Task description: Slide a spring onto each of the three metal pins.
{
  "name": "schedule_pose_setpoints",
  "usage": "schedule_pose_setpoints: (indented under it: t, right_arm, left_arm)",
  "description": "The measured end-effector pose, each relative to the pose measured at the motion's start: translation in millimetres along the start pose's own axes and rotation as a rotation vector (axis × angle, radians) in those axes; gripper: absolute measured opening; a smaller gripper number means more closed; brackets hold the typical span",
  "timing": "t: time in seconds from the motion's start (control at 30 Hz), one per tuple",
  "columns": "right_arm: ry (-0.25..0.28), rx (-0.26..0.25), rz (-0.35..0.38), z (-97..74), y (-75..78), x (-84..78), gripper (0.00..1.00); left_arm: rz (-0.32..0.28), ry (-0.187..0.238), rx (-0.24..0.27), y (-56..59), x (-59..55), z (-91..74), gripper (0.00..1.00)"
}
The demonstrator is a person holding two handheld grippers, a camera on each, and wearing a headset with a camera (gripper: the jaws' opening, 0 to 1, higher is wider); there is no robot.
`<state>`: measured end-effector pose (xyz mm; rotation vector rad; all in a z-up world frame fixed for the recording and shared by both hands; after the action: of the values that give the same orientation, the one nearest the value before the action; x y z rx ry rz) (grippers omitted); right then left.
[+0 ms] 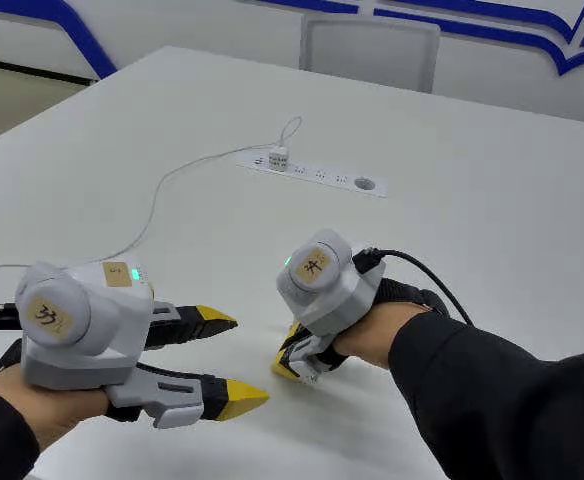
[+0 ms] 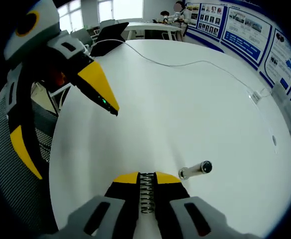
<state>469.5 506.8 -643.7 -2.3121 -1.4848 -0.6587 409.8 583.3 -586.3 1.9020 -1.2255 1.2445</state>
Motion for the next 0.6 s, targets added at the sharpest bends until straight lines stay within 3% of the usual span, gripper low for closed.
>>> schedule_pose_setpoints:
  t: [0.6]
  right_arm:
    - [0.105,-0.062,0.026,-38.7,8.7,0.1,0.12]
  left_arm:
    - [0.023,-0.014,-0.031,2.3,1.5,10.4,0.53]
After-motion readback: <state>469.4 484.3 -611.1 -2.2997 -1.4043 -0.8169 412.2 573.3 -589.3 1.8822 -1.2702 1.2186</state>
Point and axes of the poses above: the centre of the closed fingertips' face, and the gripper's own axes: z roughly forward along the fingers, y roughly to its right, x roughly out of its top, the point moved 5 cm from there along -z, roughly backward along the fingers, and after that the axes turned 5 degrees about z, right-handed, at the moved point
